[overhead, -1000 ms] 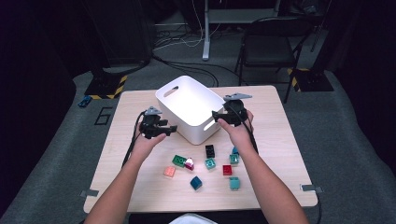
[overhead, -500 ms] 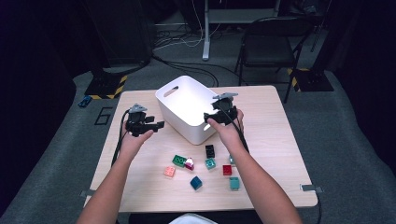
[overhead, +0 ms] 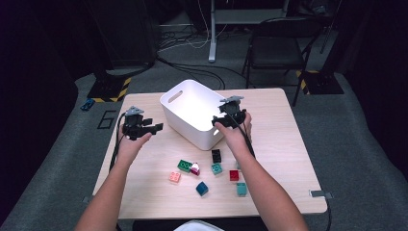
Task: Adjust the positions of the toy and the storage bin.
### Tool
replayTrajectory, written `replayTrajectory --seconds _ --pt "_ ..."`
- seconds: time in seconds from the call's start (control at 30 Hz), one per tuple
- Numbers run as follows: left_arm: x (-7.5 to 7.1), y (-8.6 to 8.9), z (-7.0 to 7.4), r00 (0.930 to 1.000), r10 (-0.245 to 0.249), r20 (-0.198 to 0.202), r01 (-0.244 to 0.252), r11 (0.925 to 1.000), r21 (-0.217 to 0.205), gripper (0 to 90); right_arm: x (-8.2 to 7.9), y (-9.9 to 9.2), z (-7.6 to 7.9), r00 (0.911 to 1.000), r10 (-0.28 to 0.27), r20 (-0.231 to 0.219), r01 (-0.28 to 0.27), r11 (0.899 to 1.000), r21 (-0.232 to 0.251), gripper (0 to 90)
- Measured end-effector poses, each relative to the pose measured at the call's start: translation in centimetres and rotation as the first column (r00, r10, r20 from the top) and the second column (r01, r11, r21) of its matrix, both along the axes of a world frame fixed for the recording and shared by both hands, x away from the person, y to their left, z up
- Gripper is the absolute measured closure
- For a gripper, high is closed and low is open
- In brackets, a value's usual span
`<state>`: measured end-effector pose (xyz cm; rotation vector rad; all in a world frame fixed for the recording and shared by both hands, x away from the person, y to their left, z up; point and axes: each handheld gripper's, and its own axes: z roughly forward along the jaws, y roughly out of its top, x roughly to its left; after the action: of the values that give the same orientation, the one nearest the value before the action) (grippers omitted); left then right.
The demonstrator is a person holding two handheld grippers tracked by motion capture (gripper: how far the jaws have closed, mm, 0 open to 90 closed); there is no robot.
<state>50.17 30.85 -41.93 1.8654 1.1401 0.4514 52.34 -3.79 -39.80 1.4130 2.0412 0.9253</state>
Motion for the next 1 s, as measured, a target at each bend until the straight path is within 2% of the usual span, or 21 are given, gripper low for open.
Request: replayTrajectory --seconds 0.1,0.13,0.17,0.2,0.23,0.3,0.47,0.5,0.6,0.67,0.7,0.73,0.8,0.9,0.93,1.0 --pt "0.0 0.2 0.1 0.9999 0.006 0.009 -0.006 1.0000 -0.008 38.8 0.2 -0.6 -0.3 0.9997 0.010 -0.022 -0.010 1.000 -0.020 24.9" --pt "0.0 0.2 0.1 0.9999 0.010 0.005 -0.010 0.9999 -0.010 38.7 0.4 -0.8 -0.6 0.9989 0.021 -0.043 -0.024 0.998 -0.055 24.8" --pt "0.0 0.3 0.2 0.9999 0.011 0.003 -0.011 0.9999 -0.012 38.4 0.6 -1.3 -0.8 0.9985 0.041 -0.038 -0.043 0.998 -0.046 25.3" --pt "0.1 0.3 0.2 0.9999 0.013 0.002 -0.013 0.9999 -0.010 38.1 0.8 -2.3 -1.0 0.9971 0.065 -0.040 -0.065 0.998 0.001 31.7" --pt "0.1 0.3 0.2 0.9999 0.013 0.002 -0.013 0.9999 -0.010 38.0 0.8 -2.3 -1.0 0.9971 0.065 -0.040 -0.065 0.998 0.001 31.7" --pt "0.3 0.2 0.4 1.0000 0.007 -0.004 -0.007 1.0000 -0.002 37.9 1.2 -3.5 -1.1 0.9942 0.106 -0.022 -0.105 0.994 0.020 39.8" --pt "0.3 0.1 1.0 0.9999 -0.007 -0.008 0.007 0.9995 0.030 38.0 1.7 -4.4 -1.1 0.9885 0.151 -0.004 -0.151 0.988 0.027 40.5" --pt "0.2 0.1 1.2 0.9999 -0.012 -0.006 0.012 0.9994 0.031 38.0 1.9 -4.8 -1.0 0.9860 0.166 -0.012 -0.166 0.985 0.053 40.1" --pt "0.0 0.5 1.5 0.9997 -0.023 0.001 0.023 0.9995 0.021 39.2 1.7 -5.0 -0.9 0.9869 0.157 -0.039 -0.154 0.985 0.079 37.1" --pt "0.0 0.9 1.8 0.9999 -0.012 0.007 0.012 0.9999 0.009 38.5 1.1 -4.7 -0.7 0.9873 0.154 -0.037 -0.151 0.986 0.074 36.1" --pt "0.3 1.0 2.1 1.0000 -0.002 0.001 0.002 0.9999 -0.011 38.3 0.2 -4.2 -0.4 0.9883 0.148 -0.037 -0.147 0.989 0.031 35.6" --pt "0.3 1.0 2.1 1.0000 -0.002 0.001 0.002 0.9999 -0.011 38.3 0.2 -4.2 -0.4 0.9883 0.148 -0.037 -0.147 0.989 0.031 35.6" --pt "0.8 0.6 2.3 0.9999 -0.009 0.005 0.009 1.0000 -0.004 38.3 -0.7 -3.5 0.0 0.9900 0.136 -0.038 -0.136 0.991 -0.003 36.2" --pt "1.5 -0.3 2.5 0.9997 -0.024 0.007 0.024 0.9996 -0.016 37.5 -1.1 -3.3 -0.1 0.9894 0.134 -0.056 -0.134 0.991 0.001 36.2" --pt "2.0 -0.8 2.6 0.9993 -0.037 0.005 0.037 0.9992 -0.017 37.4 -1.3 -3.2 -0.3 0.9871 0.138 -0.081 -0.139 0.990 0.001 36.1" --pt "2.3 -1.2 2.6 0.9991 -0.043 -0.002 0.043 0.9991 -0.002 38.0 -1.3 -3.1 -0.5 0.9850 0.143 -0.097 -0.142 0.990 0.010 35.5"
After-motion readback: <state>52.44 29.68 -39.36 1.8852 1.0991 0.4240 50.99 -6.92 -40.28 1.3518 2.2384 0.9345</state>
